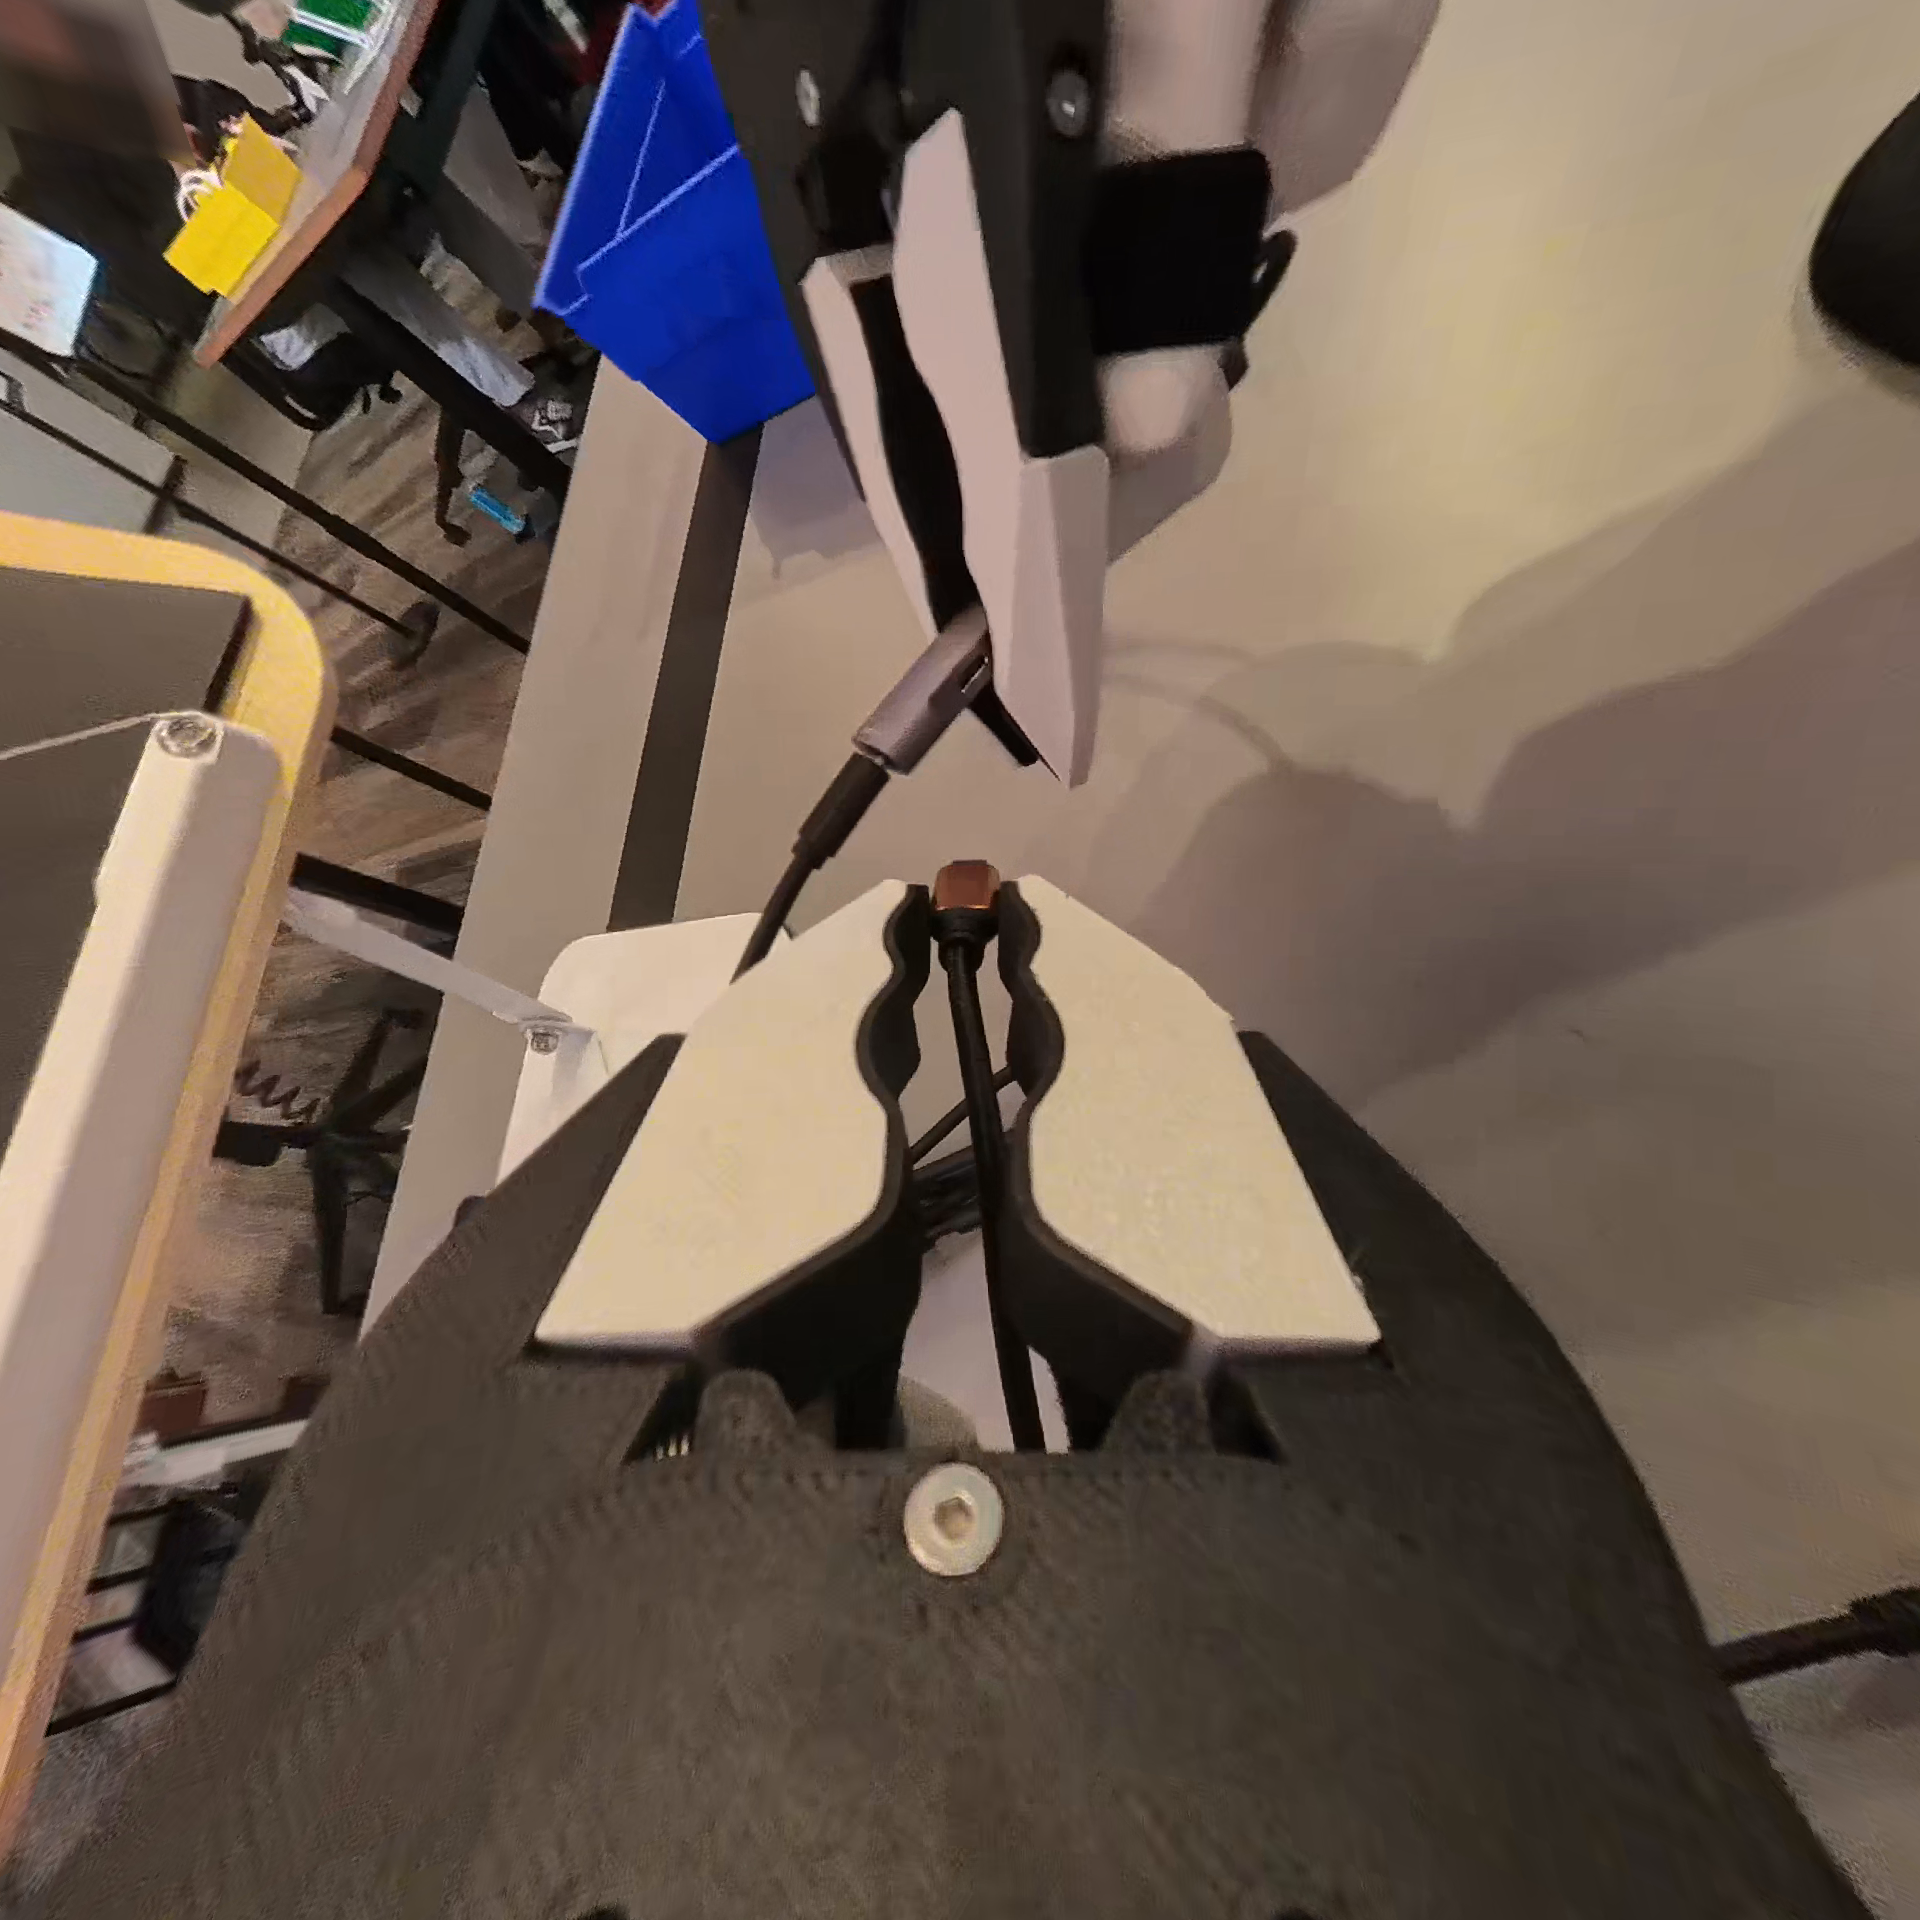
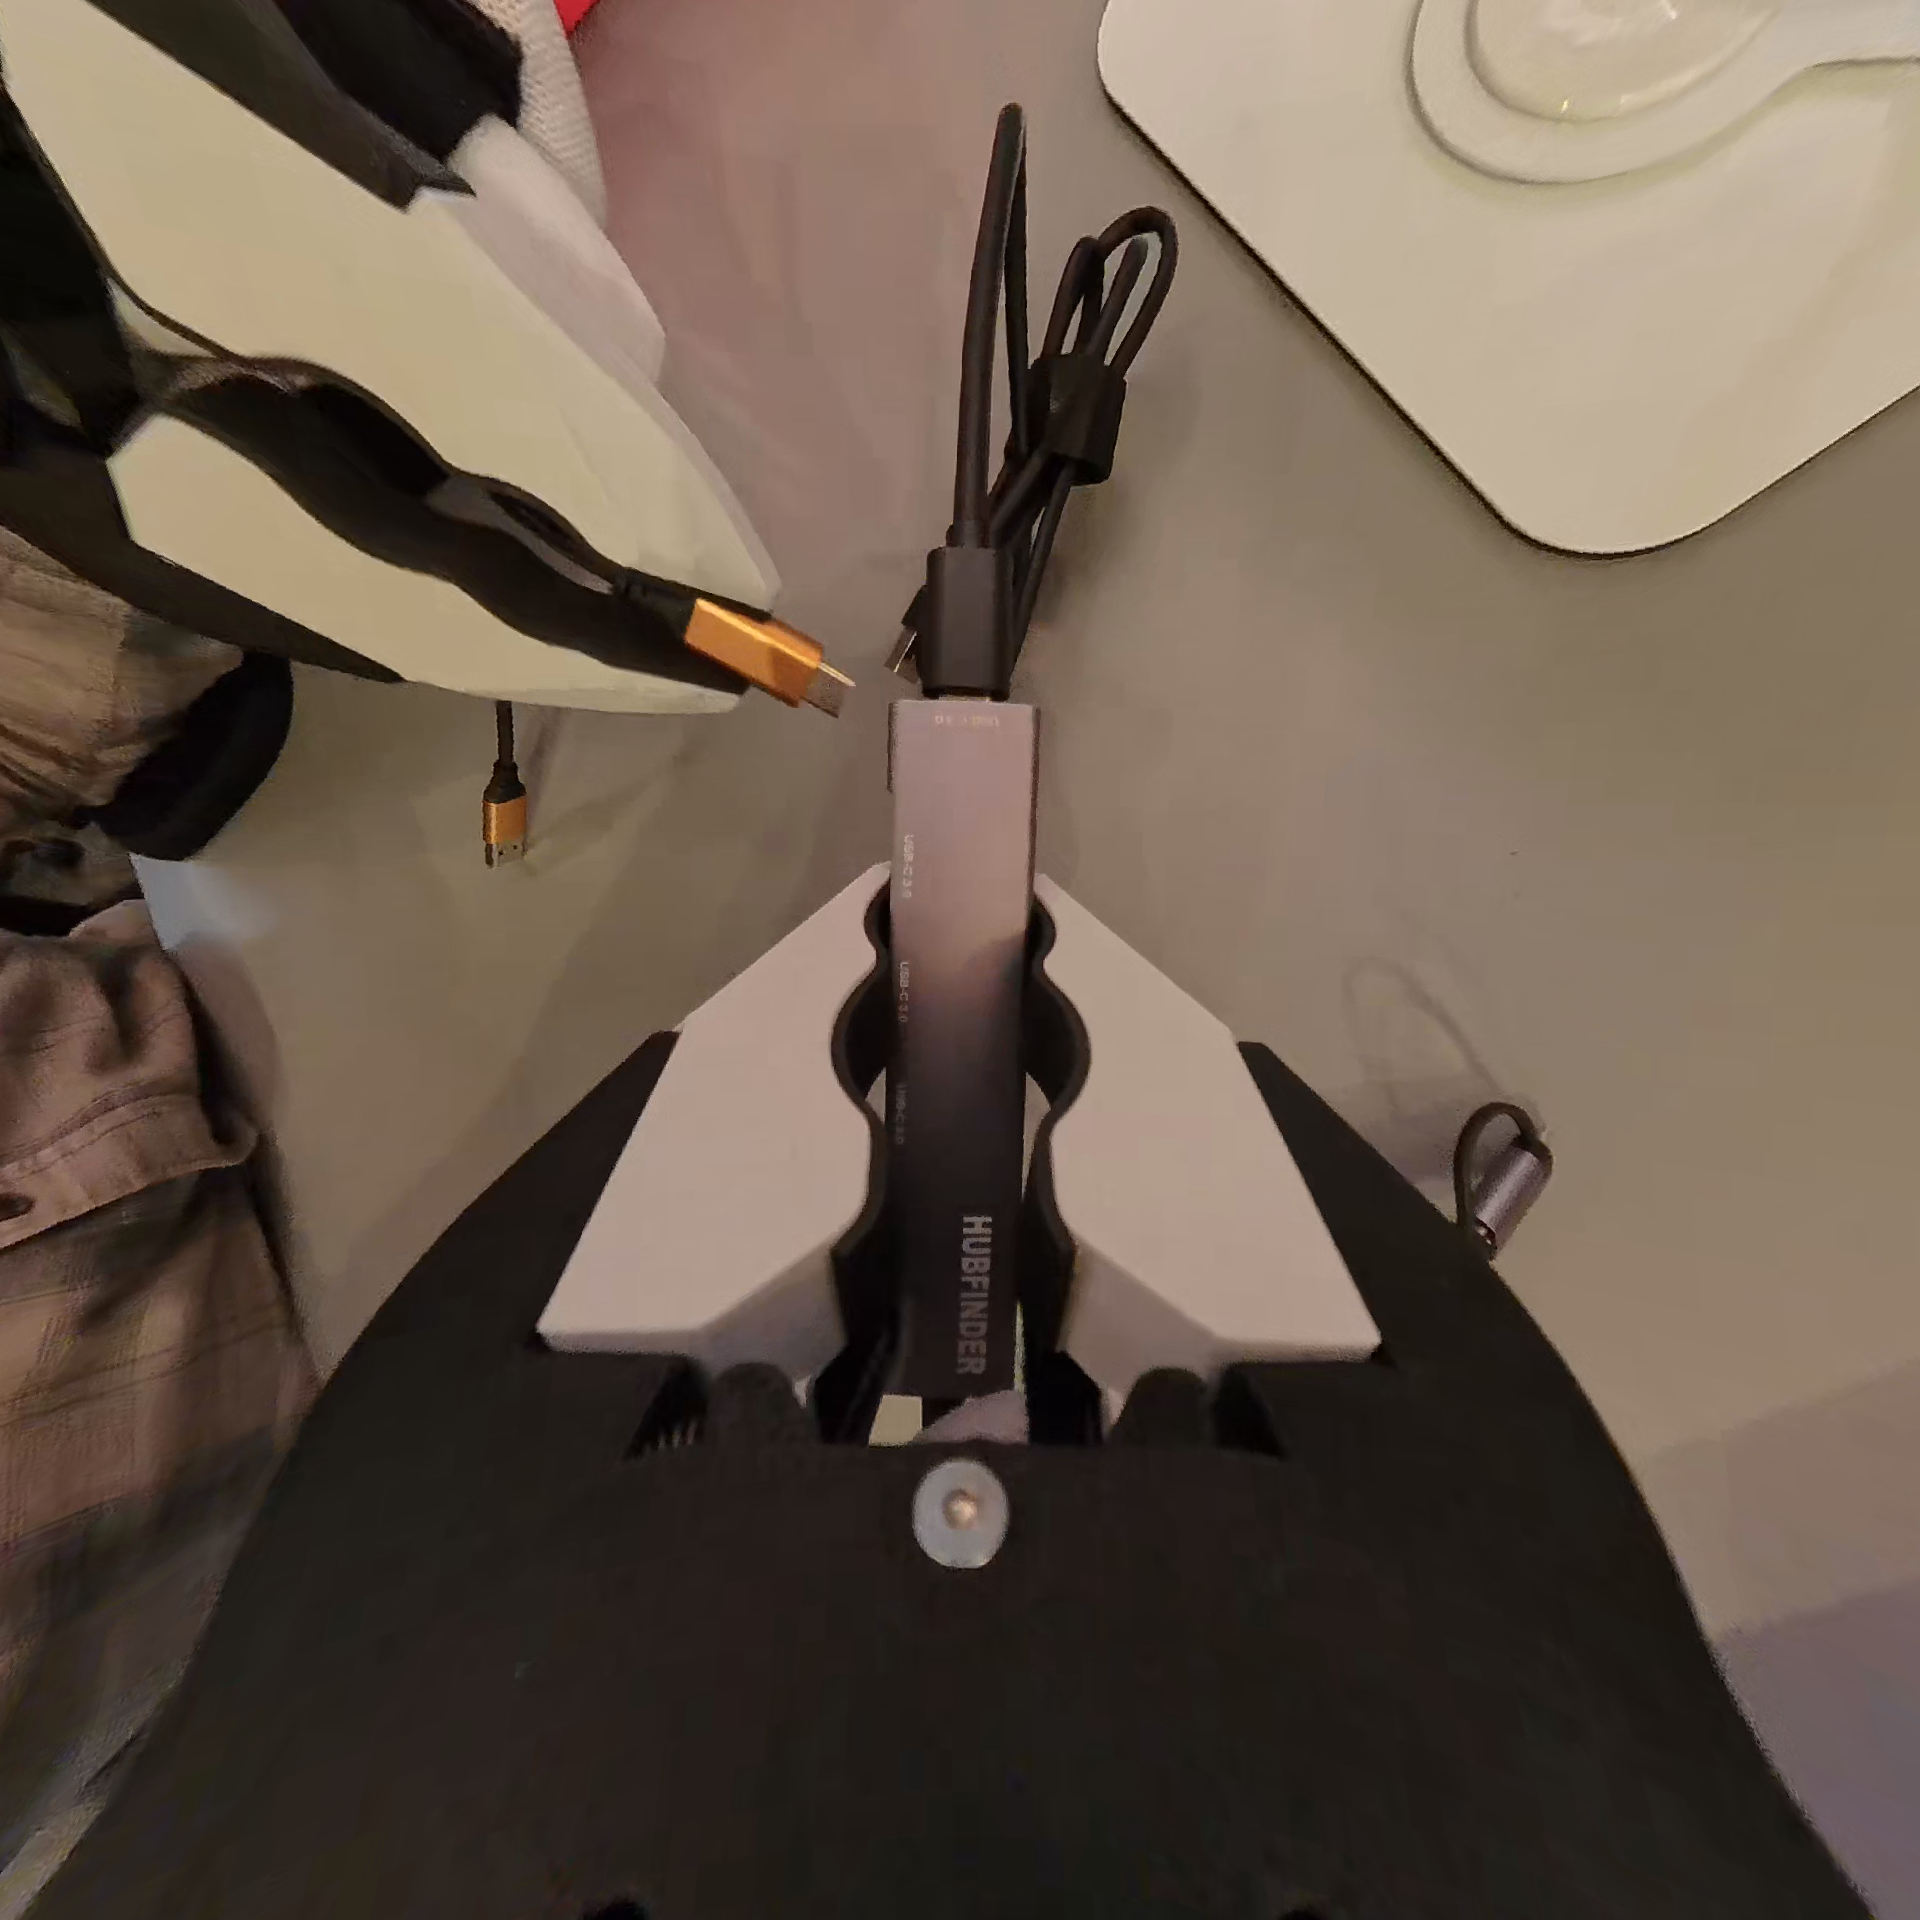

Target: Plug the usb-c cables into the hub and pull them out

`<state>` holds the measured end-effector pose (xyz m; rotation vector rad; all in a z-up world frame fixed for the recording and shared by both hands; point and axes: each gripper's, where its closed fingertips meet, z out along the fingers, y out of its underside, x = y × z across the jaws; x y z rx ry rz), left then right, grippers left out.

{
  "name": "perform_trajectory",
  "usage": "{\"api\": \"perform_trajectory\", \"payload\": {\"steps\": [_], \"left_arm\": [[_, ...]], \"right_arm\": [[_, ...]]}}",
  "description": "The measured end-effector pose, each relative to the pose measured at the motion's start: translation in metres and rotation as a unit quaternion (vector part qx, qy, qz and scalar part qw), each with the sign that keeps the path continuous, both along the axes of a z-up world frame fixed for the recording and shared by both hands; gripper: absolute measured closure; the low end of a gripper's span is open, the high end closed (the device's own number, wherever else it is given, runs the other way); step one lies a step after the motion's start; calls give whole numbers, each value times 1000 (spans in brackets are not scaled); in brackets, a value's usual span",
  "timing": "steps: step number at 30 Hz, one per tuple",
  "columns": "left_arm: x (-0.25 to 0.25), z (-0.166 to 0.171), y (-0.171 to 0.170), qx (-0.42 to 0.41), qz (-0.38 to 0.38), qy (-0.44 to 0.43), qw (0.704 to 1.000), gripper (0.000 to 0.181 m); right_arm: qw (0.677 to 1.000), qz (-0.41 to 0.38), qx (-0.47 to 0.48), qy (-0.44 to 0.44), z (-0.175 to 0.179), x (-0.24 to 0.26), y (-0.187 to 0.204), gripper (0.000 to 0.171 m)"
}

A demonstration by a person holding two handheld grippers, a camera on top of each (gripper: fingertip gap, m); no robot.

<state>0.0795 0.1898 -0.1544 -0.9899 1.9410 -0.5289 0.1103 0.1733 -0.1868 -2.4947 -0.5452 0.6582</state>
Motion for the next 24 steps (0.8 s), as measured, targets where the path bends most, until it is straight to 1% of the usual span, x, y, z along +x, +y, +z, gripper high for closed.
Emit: {"api": "perform_trajectory", "payload": {"steps": [6,10,13,18,21,24], "left_arm": [[6,-13,-4,6,-2,11,1000,168],[15,-35,-3,9,17,32,999,168],[24,-42,1,10,41,20,999,168],[34,-37,3,-12,60,-32,998,168],[38,-31,3,-18,67,-67,995,168],[42,-22,3,-26,74,-103,992,168]], "right_arm": [[1000,7,-21,-10,-7,3,-7,154],[999,23,-31,-11,-12,-5,-12,154],[999,27,-36,-8,-14,-12,-13,154],[1000,15,-23,-13,-20,-11,-12,154],[1000,12,-11,-21,-27,-11,-15,145],[1000,14,-13,-22,-38,-13,-20,140]]}}
